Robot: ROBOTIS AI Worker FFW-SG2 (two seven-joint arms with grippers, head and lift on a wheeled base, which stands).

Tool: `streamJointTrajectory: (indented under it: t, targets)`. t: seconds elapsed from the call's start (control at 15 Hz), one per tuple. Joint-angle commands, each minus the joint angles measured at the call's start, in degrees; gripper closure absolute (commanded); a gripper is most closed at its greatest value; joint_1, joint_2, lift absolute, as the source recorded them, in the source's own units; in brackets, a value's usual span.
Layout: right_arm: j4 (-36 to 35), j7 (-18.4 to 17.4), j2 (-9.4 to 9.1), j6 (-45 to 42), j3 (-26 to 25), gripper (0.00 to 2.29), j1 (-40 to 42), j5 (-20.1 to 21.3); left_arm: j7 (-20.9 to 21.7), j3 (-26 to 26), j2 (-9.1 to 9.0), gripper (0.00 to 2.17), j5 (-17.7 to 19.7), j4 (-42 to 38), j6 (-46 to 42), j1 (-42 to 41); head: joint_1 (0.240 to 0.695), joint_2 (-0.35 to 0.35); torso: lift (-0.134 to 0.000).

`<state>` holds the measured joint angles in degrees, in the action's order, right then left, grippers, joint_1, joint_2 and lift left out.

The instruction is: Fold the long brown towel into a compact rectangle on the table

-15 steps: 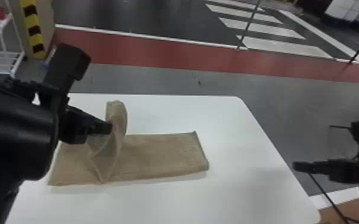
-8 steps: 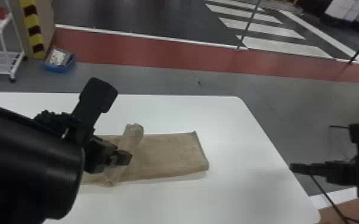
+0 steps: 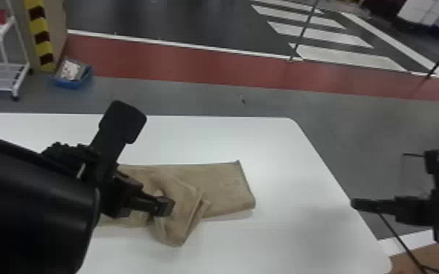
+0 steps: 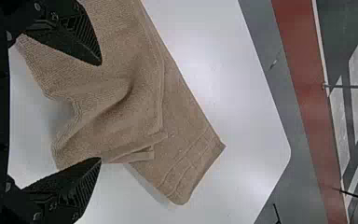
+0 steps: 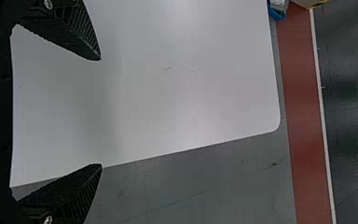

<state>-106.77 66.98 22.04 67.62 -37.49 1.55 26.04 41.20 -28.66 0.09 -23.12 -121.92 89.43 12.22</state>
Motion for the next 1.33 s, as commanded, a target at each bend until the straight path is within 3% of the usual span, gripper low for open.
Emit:
streamJointTrajectory:
  t: [0.0, 0.2, 0.33, 0.47, 0.53, 0.67, 0.87, 0.93, 1.0, 1.07, 1.27]
  targets:
    - [-2.30, -0.09, -0.77, 3.71, 0.04, 0.06, -0.15, -2.75, 0.63, 3.25, -0.24, 0.04, 0.09, -0.69, 0.60, -0.26, 0.695, -0.350, -0.125]
    - [-9.33, -0.35, -3.49, 13.03, 1.45, 0.06, -0.06, -6.26, 3.88, 12.13, -0.24, 0.07, 1.67, -2.80, 0.60, -1.76, 0.695, -0.350, -0.125]
    - [-15.48, -2.11, -6.48, 20.94, 3.65, 0.06, 0.29, -9.16, 5.11, 17.67, -0.24, 0.08, 4.57, -4.65, 0.60, -2.46, 0.695, -0.350, -0.125]
    - [-20.85, -4.05, -9.38, 22.46, 7.16, 0.06, 1.52, -9.34, 5.99, 22.33, -0.24, 0.08, 6.42, -5.61, 0.60, -4.13, 0.695, -0.350, -0.125]
    - [-23.31, -5.10, -11.05, 22.46, 9.36, 0.06, 1.88, -9.51, 6.87, 24.70, 0.35, 0.08, 7.21, -5.96, 0.60, -5.45, 0.695, -0.350, -0.125]
    - [-27.26, -8.09, -14.83, 22.46, 13.84, 0.12, 2.31, -9.34, 8.01, 28.83, 3.34, 0.08, 8.18, -6.58, 0.60, -8.53, 0.695, -0.350, -0.125]
    - [-30.78, -11.52, -20.46, 22.46, 21.49, 0.29, 3.81, -7.40, 8.98, 34.98, 6.59, 0.08, 11.25, -8.95, 0.60, -12.83, 0.695, -0.227, -0.125]
    - [-31.04, -11.96, -21.51, 22.46, 24.65, 0.34, 4.34, -5.82, 9.16, 37.00, 6.86, 0.08, 12.75, -9.13, 0.60, -13.80, 0.695, -0.180, -0.125]
    - [-31.04, -12.57, -21.77, 22.46, 27.82, 0.35, 4.86, -3.89, 9.16, 38.06, 7.21, 0.08, 13.27, -9.22, 0.60, -14.50, 0.695, -0.143, -0.125]
    - [-31.04, -12.66, -22.09, 22.46, 31.07, 0.42, 5.39, -1.69, 9.60, 39.20, 7.47, 0.08, 13.54, -9.39, 0.60, -15.56, 0.695, -0.061, -0.125]
    - [-31.04, -14.24, -22.09, 22.46, 37.57, 0.48, 6.36, 2.53, 10.39, 42.10, 8.61, 0.08, 14.86, -10.18, 0.60, -16.88, 0.695, 0.026, -0.125]
